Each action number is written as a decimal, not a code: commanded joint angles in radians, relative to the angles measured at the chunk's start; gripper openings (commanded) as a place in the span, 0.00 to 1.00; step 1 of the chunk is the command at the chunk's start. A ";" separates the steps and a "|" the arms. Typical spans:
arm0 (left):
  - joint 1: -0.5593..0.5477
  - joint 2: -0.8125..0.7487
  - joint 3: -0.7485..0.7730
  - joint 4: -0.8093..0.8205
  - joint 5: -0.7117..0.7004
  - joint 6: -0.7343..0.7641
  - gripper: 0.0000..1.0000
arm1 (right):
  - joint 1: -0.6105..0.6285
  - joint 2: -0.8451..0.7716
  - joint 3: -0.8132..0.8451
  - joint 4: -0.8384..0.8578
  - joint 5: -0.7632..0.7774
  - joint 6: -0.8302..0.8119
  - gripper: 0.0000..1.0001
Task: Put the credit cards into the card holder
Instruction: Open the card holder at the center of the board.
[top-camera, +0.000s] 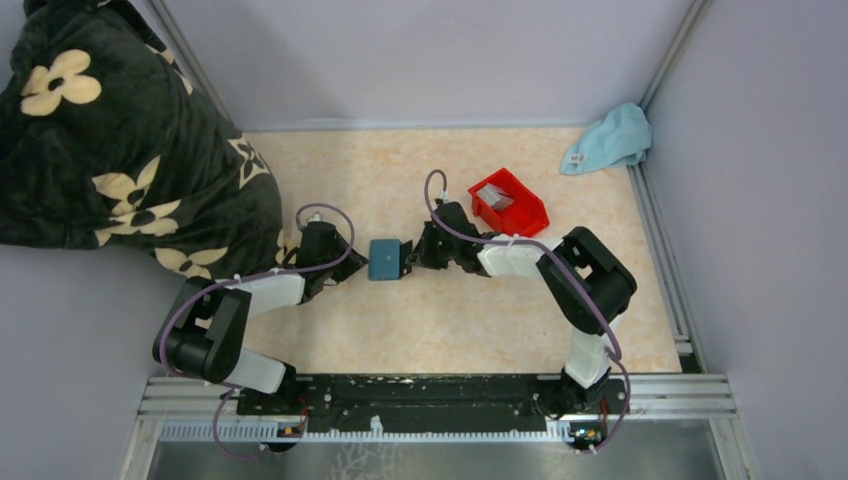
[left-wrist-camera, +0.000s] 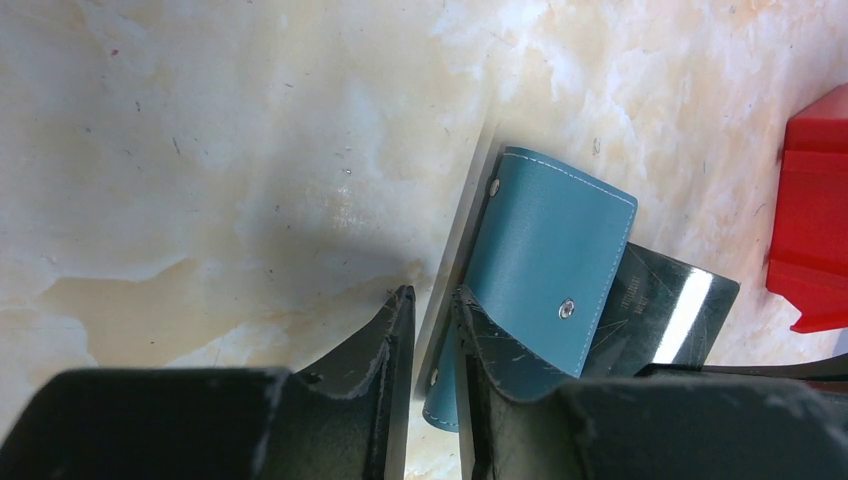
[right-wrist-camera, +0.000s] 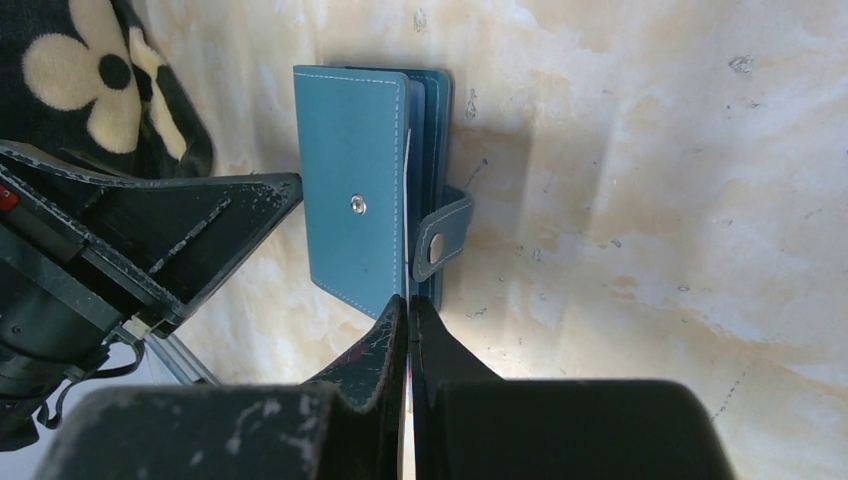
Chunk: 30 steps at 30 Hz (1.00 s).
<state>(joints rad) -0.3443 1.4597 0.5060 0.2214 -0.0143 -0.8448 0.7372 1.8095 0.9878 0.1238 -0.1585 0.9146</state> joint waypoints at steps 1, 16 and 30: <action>0.004 0.045 -0.035 -0.100 -0.003 0.010 0.27 | -0.008 0.001 -0.010 0.083 -0.015 0.015 0.00; 0.004 0.047 -0.037 -0.104 -0.003 0.010 0.27 | -0.011 0.008 -0.025 0.130 -0.034 0.030 0.00; 0.005 0.054 -0.041 -0.094 0.015 0.021 0.27 | -0.010 0.043 -0.066 0.242 -0.074 0.058 0.00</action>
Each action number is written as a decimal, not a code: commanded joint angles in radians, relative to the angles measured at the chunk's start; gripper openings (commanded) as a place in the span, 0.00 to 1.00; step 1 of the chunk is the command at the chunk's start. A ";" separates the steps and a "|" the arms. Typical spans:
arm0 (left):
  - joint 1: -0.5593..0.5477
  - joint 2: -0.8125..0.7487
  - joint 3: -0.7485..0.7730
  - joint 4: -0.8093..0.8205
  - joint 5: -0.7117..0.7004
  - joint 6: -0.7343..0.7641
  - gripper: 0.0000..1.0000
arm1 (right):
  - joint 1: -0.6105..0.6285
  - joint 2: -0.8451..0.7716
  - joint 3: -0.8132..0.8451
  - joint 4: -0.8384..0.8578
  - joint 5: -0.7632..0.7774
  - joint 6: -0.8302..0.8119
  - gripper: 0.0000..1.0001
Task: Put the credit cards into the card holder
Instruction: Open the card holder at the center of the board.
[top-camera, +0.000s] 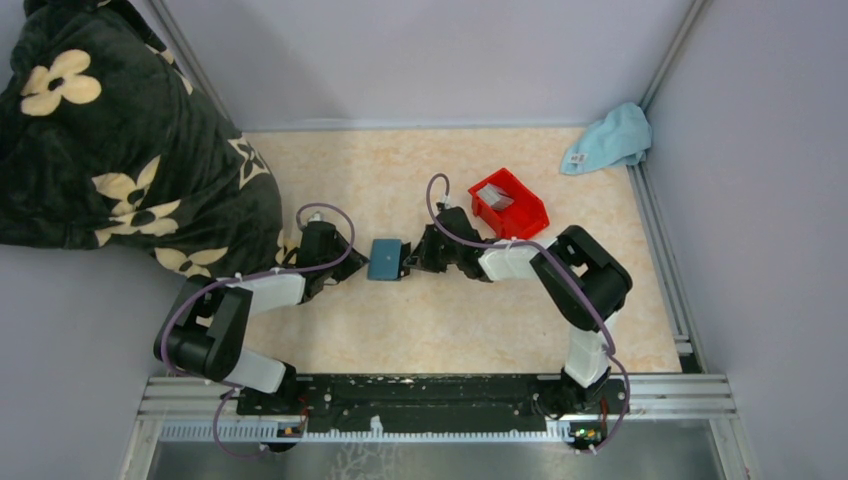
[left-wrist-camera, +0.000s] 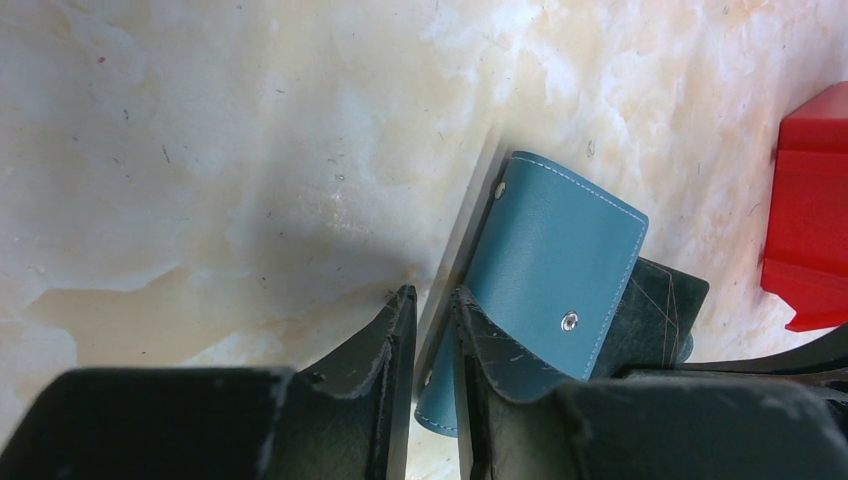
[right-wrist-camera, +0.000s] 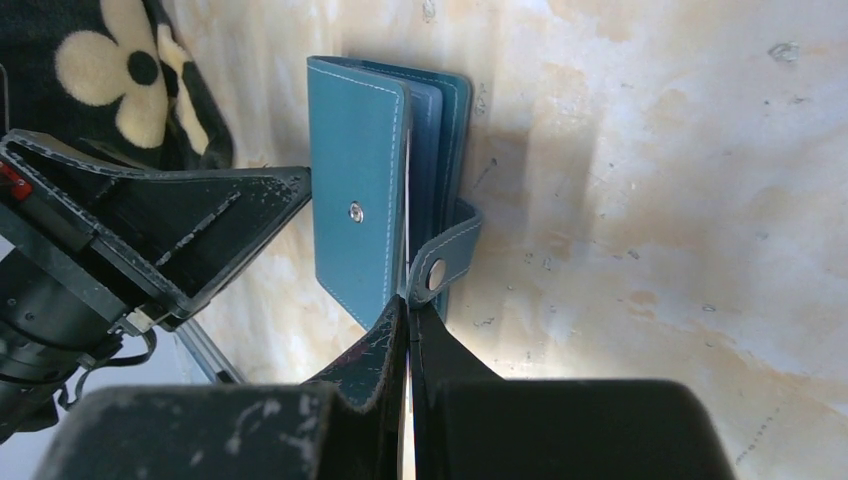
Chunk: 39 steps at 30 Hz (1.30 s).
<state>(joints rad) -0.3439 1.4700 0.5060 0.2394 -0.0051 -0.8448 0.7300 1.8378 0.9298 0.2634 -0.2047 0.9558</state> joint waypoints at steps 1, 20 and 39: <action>0.003 0.045 -0.041 -0.113 0.008 0.022 0.26 | -0.003 0.017 -0.010 0.114 -0.033 0.019 0.00; 0.003 0.039 -0.023 -0.153 0.000 0.039 0.26 | -0.016 -0.054 -0.014 0.019 0.015 -0.058 0.00; 0.003 0.032 -0.030 -0.151 0.003 0.035 0.26 | -0.023 -0.066 -0.029 0.015 0.020 -0.065 0.00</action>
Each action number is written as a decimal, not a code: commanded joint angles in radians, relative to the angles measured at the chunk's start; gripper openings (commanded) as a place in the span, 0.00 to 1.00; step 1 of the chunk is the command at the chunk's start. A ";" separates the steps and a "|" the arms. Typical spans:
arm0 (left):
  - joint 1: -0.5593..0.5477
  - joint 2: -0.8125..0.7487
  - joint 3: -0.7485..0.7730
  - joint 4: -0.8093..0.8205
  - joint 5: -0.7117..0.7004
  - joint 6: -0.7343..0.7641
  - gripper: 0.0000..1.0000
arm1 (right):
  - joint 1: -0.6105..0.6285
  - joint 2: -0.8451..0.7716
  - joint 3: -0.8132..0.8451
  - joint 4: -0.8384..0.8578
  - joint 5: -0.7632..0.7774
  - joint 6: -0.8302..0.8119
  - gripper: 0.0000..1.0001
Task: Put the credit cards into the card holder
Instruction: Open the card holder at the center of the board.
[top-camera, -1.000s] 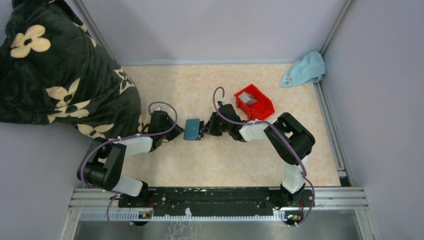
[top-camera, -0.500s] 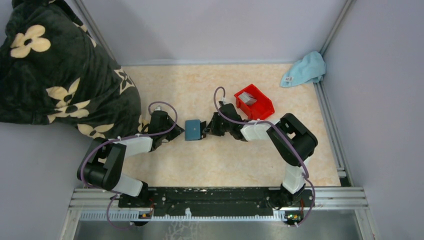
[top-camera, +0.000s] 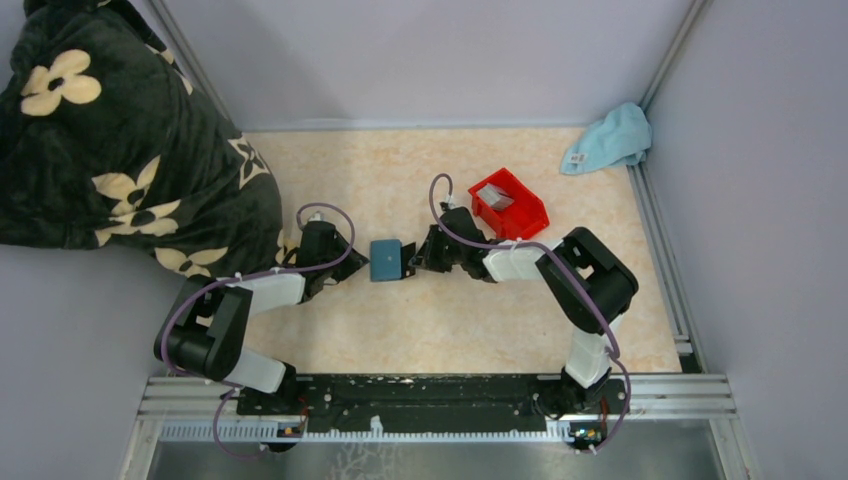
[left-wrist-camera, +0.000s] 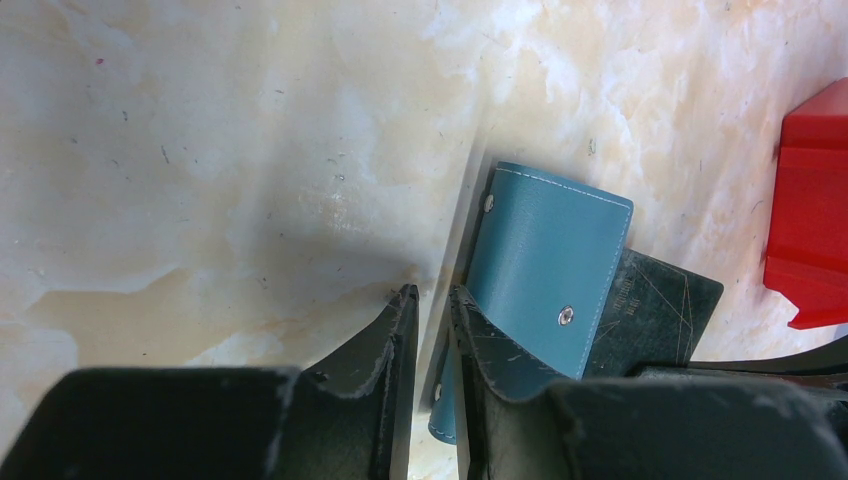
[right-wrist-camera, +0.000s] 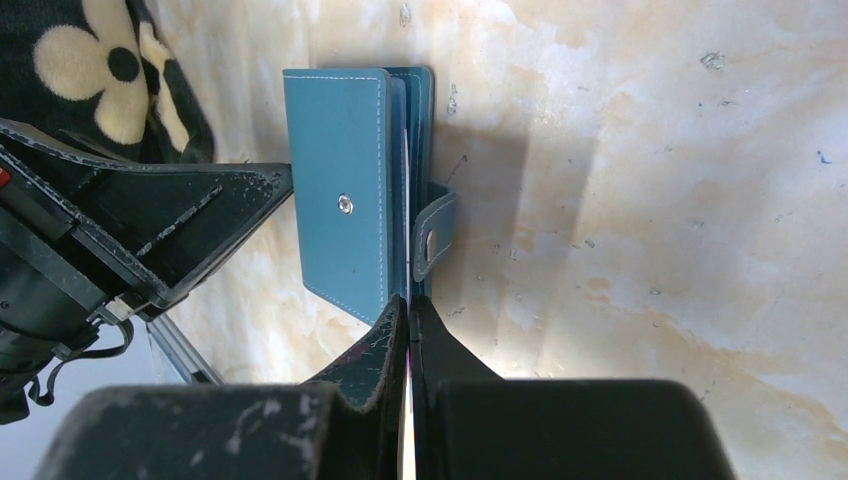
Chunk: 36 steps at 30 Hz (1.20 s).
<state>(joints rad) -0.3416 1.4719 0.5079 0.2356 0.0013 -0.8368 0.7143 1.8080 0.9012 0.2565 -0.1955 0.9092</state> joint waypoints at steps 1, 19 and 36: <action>0.001 0.031 -0.031 -0.146 -0.003 0.028 0.26 | -0.006 -0.035 -0.001 0.024 0.009 -0.018 0.00; -0.002 0.052 -0.035 -0.128 0.017 0.025 0.25 | -0.007 0.020 -0.015 0.124 -0.034 0.033 0.00; -0.008 0.057 -0.030 -0.134 0.012 0.023 0.24 | -0.007 0.025 -0.025 0.105 -0.017 0.026 0.00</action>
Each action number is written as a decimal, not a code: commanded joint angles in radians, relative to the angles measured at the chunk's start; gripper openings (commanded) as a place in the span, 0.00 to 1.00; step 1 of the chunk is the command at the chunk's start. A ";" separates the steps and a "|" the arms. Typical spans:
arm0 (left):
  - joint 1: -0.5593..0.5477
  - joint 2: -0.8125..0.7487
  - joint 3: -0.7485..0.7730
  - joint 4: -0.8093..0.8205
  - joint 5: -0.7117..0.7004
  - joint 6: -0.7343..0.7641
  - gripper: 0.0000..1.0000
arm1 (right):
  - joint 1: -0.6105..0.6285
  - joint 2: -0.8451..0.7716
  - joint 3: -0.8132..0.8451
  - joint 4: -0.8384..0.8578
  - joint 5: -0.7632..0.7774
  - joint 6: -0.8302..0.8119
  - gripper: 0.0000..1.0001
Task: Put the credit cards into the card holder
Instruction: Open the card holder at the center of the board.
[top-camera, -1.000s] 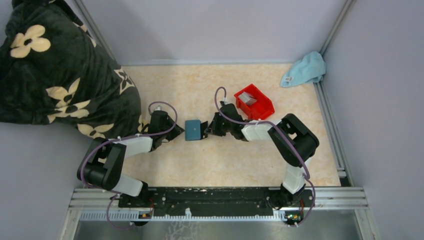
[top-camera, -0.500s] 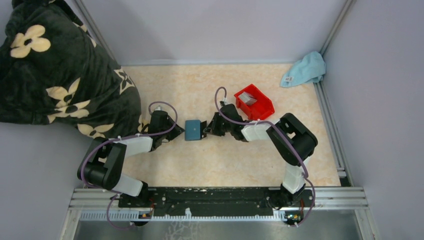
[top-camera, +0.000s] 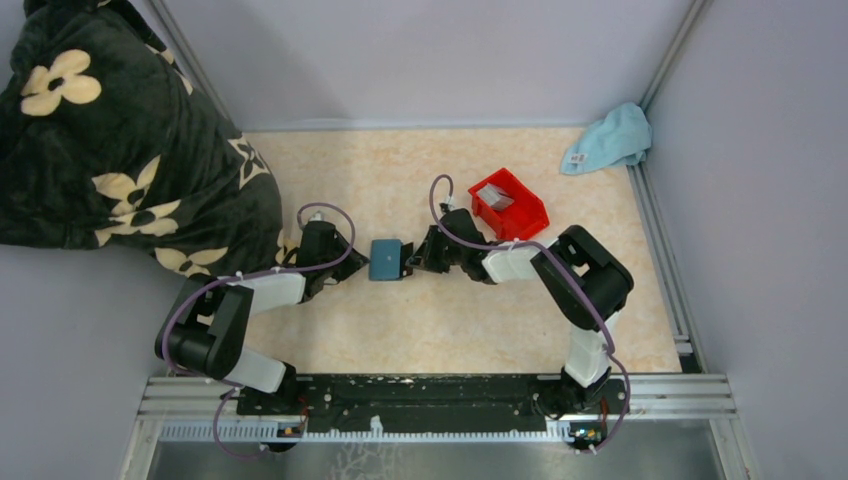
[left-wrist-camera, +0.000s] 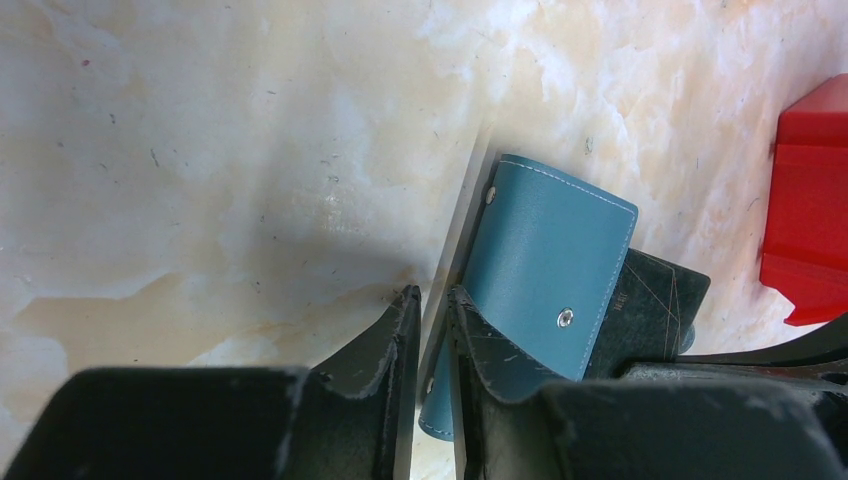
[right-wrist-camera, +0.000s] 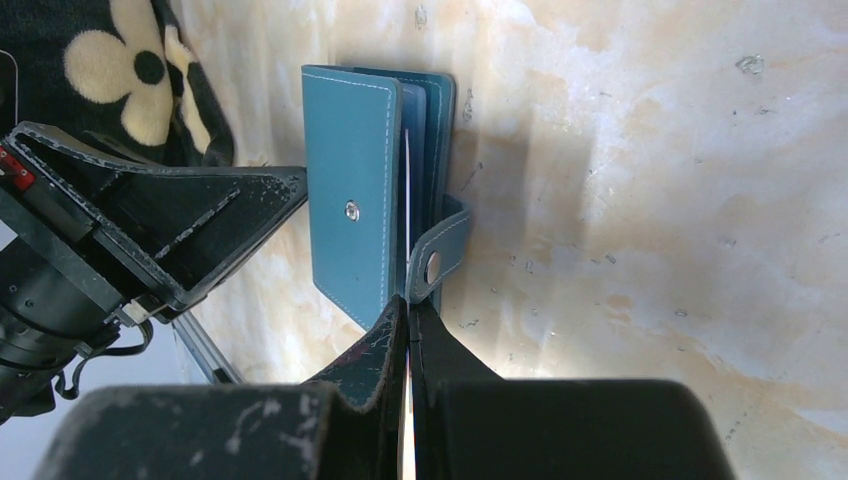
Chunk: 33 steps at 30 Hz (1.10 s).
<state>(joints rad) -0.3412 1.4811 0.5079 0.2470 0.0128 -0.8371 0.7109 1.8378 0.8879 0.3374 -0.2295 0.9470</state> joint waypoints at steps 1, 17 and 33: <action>-0.008 0.045 -0.030 -0.150 -0.005 0.021 0.23 | -0.004 -0.016 -0.013 0.012 0.026 -0.019 0.00; -0.012 0.049 -0.017 -0.169 -0.013 0.019 0.23 | -0.012 -0.058 -0.017 -0.031 0.048 -0.040 0.00; -0.020 0.076 -0.006 -0.168 -0.007 0.020 0.23 | -0.013 -0.019 -0.003 -0.023 0.026 -0.047 0.00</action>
<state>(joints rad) -0.3489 1.5024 0.5301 0.2379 0.0135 -0.8410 0.7086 1.8187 0.8768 0.3027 -0.2070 0.9192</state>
